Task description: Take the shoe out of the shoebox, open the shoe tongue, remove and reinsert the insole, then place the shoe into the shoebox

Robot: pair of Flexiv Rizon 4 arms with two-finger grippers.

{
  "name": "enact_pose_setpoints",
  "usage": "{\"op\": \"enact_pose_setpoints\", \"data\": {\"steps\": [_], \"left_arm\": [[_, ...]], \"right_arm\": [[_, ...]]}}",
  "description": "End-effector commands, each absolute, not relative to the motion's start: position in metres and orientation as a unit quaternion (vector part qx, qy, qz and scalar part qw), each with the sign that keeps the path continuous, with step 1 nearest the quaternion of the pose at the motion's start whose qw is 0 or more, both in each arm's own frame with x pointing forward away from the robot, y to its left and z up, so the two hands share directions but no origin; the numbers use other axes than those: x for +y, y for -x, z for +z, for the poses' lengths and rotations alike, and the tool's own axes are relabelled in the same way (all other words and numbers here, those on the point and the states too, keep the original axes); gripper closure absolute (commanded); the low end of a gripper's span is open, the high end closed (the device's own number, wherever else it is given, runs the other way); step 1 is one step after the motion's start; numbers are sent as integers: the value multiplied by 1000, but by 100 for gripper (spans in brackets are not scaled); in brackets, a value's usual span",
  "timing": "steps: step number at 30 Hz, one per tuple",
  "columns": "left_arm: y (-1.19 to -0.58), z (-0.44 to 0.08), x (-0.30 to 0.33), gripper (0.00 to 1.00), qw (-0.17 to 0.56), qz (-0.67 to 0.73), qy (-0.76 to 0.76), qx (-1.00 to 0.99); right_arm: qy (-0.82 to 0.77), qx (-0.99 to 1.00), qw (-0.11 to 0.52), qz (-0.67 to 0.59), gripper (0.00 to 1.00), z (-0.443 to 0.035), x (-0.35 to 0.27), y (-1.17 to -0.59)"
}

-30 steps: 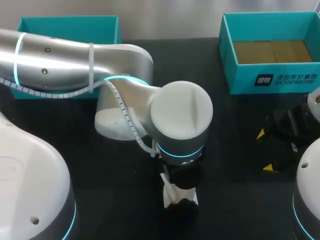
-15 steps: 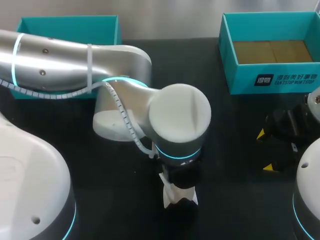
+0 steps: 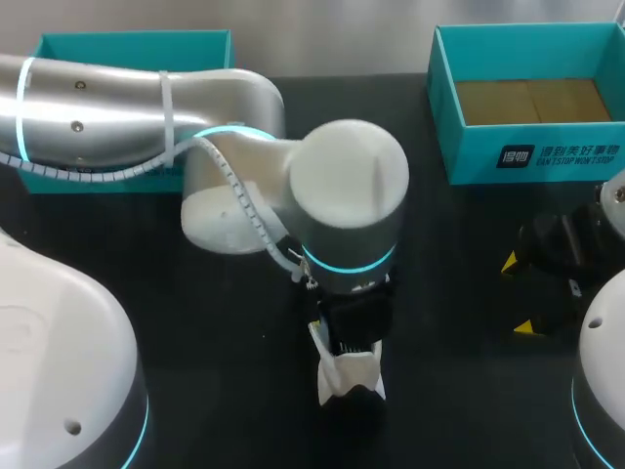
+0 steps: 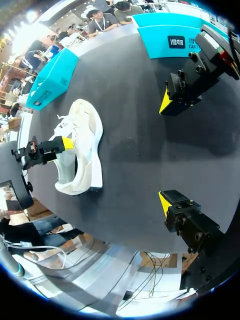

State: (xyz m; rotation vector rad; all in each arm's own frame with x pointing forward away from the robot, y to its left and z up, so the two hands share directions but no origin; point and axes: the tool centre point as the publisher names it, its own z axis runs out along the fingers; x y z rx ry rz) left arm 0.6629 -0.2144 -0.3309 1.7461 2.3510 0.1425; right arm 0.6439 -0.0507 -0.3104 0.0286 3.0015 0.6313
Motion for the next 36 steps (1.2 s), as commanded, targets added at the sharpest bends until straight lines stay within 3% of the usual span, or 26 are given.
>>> {"op": "enact_pose_setpoints", "data": {"steps": [1, 21, 36], "left_arm": [[-672, -326, -205, 0, 95, 34, -597, 796], [-696, -310, -188, 0, 72, 2, -609, 790], [-757, -278, -181, 0, 54, -46, -618, 783]], "right_arm": [[-10, 978, 38, 204, 0, -310, -50, -643], [-10, 978, 38, 204, 0, -310, -50, -643], [-10, 978, 38, 204, 0, -310, -50, -643]]}}
